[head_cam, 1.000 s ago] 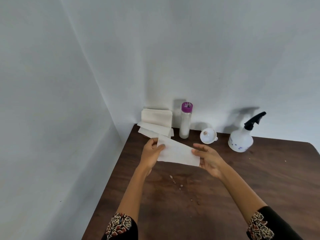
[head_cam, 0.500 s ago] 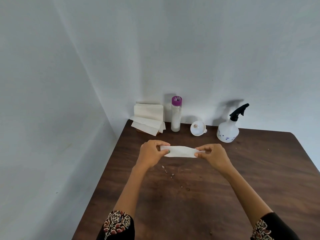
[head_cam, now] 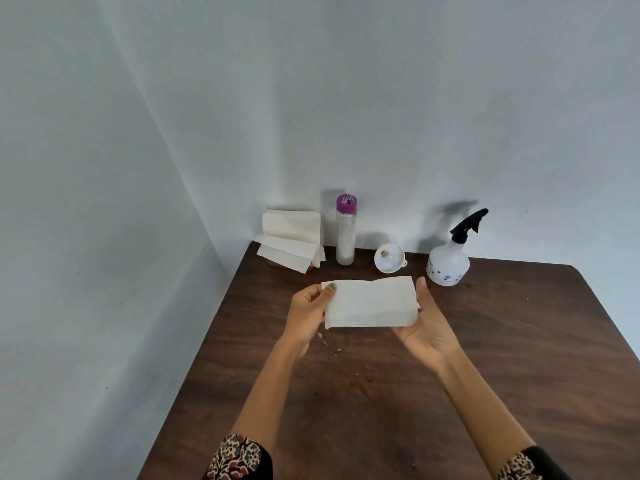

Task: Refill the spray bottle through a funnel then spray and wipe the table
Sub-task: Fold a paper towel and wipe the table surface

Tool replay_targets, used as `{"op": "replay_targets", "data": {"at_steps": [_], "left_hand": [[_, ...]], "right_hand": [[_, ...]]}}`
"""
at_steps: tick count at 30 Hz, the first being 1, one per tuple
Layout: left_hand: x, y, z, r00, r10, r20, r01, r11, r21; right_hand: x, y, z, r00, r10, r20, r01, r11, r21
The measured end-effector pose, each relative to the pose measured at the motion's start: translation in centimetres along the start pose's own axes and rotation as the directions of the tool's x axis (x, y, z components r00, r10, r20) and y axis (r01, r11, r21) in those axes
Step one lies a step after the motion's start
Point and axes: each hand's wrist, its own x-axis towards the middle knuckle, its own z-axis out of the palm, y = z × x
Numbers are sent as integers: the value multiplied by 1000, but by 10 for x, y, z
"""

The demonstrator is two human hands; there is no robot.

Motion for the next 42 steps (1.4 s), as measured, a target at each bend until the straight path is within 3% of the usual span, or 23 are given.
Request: {"op": "replay_targets", "data": {"at_steps": [5,8,12,15,19,22,24,27,32,34,37,38,39,40,42], "left_hand": [[-6,-9,15,999,-8,-47,8,1000,2],[-6,-9,12,1000,-20,-18,22,994,109],[-8,-1,7,989,-60,138,29,976,217],[-8,-1,9,965,-131,229,57,952,301],[-9,-11,16,979,-154,131,137,981,135],[-9,-17,18,983,-157,92,150,985,81],[-10,-20,17,975,-190,111,182,980,77],[-11,-24,14,945,-280,168,276,960,49],[-13,-36,14,868,-451,207,465,885,-22],[-13,-42,14,852,-473,224,486,874,-2],[-14,-50,14,881,-441,173,446,895,10],[-13,-52,15,887,-433,161,440,898,-8],[-13,-53,16,890,-430,150,438,898,-27],[-12,-55,16,893,-429,135,437,899,-36],[-11,-60,18,899,-425,107,430,902,-31]], "right_hand": [[2,24,8,970,-92,-224,90,996,-18],[8,22,5,922,-176,-346,96,967,-237],[6,14,1,955,-201,-219,15,767,-641],[3,6,-1,987,-115,-109,-12,631,-776],[0,8,-5,992,-114,-49,55,755,-653],[0,18,-13,987,-122,-105,23,751,-660],[0,23,-17,967,-218,-134,54,688,-724],[-1,26,-15,932,-358,-54,155,531,-833],[0,34,-28,918,-387,82,179,222,-959],[0,38,-34,923,-372,101,171,159,-972],[-2,42,-36,915,-381,129,211,184,-960],[-2,42,-36,912,-393,115,222,240,-945],[-2,41,-37,918,-391,59,210,356,-910],[-3,40,-37,935,-352,-51,160,544,-824],[-4,38,-37,965,-100,-244,-25,887,-462]]}}
